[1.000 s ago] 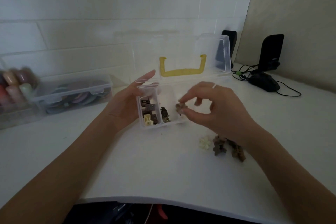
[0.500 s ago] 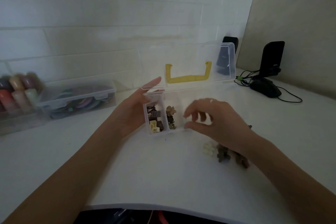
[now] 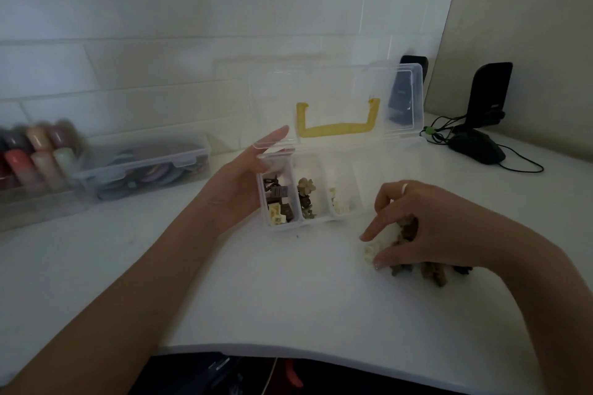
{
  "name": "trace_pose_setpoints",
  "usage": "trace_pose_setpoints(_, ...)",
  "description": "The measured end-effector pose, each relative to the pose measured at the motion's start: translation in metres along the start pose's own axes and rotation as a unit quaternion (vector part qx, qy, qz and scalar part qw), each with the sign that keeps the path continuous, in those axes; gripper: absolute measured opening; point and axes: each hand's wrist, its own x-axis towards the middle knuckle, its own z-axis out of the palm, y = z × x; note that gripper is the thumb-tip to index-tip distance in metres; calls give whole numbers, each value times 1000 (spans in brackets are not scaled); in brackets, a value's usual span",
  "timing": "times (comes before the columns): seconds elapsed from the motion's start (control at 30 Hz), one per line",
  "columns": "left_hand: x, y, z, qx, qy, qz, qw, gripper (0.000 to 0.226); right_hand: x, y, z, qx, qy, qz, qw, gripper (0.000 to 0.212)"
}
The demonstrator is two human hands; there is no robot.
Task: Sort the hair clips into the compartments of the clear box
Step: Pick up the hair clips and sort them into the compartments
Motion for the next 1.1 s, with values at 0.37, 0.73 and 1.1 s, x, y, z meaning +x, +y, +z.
trace_pose_setpoints(0.37,4,-1,-1,1,-3,-6,1000,70,2,-8,2,49,76,-53,995,28)
trace_pose_setpoints(0.73,2,-1,-2,-6,12,5,1000,53,52,-35,6,-51,284,-59,956,29)
trace_pose_setpoints(1.1,2,-3,-2,-23,15,12,1000,48,60,-35,26,-102,302,-72,945,38)
